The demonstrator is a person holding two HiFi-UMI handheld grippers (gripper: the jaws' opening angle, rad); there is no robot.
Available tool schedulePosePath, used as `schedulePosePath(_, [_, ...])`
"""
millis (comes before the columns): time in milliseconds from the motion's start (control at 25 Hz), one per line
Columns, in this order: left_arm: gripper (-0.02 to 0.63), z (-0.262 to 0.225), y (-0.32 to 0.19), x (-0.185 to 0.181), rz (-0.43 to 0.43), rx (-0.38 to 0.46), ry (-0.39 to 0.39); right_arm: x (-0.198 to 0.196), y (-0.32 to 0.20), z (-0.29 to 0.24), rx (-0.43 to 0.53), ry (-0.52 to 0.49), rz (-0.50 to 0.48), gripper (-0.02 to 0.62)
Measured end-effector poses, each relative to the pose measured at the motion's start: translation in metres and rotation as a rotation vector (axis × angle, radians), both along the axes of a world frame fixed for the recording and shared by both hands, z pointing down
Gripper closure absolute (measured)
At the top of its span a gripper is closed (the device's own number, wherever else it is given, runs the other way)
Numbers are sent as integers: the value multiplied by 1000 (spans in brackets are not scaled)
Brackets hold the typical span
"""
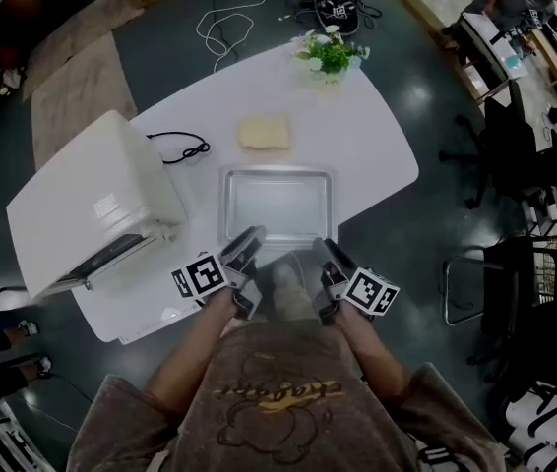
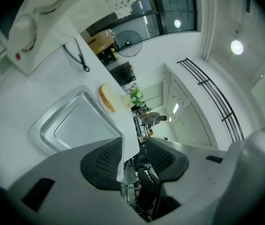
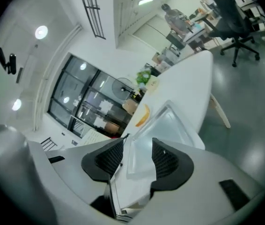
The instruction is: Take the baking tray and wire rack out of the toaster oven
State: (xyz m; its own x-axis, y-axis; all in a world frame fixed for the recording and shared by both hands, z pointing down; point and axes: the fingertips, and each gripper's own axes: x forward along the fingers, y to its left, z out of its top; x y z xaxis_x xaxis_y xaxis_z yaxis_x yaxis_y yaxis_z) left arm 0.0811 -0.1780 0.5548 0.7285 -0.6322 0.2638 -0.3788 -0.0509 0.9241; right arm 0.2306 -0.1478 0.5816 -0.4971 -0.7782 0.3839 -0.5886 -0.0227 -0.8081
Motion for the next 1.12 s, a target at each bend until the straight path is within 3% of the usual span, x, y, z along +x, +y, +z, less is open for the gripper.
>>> schedulePosePath(240, [466,-79,-7,-25,-14,275,-101,-59,-25,-90,253,50,-156,431])
schedulePosePath(400, [465,-103,2,-63,-106,355,-124,-111,-24,-114,334,46,-266,431])
schedulePosePath(680, [466,-109,40,-154,-307,389,-184,-211,-3,-117,424,88,-511,431])
schedulePosePath(1120, [466,-102,120,-277,-627,346,-236,-327,45,-112,416,40,-763,431])
